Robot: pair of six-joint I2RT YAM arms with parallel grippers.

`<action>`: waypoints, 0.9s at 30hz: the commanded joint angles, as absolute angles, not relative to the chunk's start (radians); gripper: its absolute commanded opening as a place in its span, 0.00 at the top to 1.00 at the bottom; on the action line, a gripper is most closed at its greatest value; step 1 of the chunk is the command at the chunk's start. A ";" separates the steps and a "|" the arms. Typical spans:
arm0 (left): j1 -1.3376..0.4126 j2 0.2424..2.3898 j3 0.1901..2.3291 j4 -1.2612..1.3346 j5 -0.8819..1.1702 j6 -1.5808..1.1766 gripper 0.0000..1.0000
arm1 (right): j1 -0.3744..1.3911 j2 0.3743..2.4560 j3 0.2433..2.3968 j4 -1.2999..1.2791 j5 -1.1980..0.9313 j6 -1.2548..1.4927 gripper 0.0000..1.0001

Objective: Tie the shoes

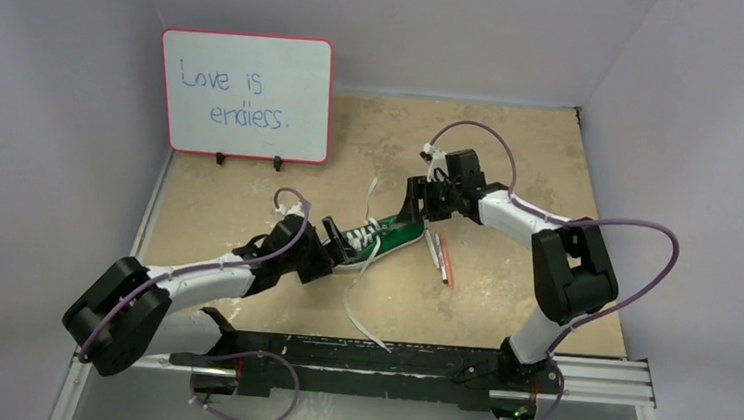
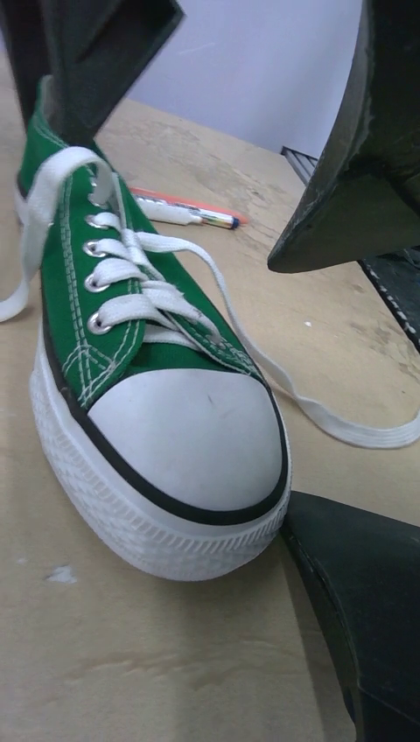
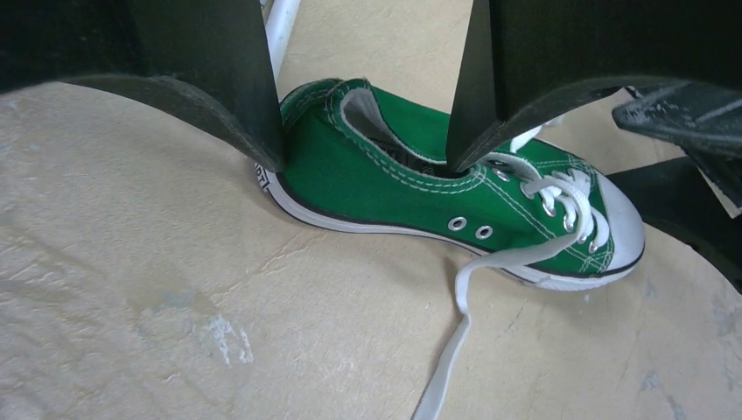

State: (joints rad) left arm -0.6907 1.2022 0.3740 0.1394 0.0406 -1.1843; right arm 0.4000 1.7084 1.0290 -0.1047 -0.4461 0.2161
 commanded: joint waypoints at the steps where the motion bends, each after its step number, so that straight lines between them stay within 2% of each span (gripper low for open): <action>1: -0.610 1.284 0.444 0.276 0.044 -1.125 0.04 | 0.494 1.646 0.969 -0.029 -0.569 0.290 0.32; 7: -0.467 1.362 0.559 0.208 0.081 -1.006 0.04 | 0.729 1.549 0.786 0.171 -0.534 0.517 0.31; 13: -0.393 1.414 0.670 0.111 0.066 -0.902 0.05 | 0.750 1.443 0.655 0.205 -0.514 0.581 0.24; 19: -0.362 1.367 0.677 0.056 0.036 -0.891 0.05 | 0.690 1.333 0.754 -0.058 -0.382 0.428 0.10; 23: -0.362 1.274 0.610 0.036 0.040 -0.900 0.04 | 0.561 1.365 0.858 -0.083 -0.353 0.305 0.10; 27: -0.362 1.230 0.538 0.077 0.113 -0.943 0.04 | 0.491 1.526 1.033 -0.051 -0.347 0.250 0.10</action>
State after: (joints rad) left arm -0.3668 1.2766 0.5961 0.0364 0.0463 -0.9222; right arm 0.5426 1.4117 0.8680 -0.0544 -0.3748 0.3470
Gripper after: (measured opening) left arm 0.956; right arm 0.903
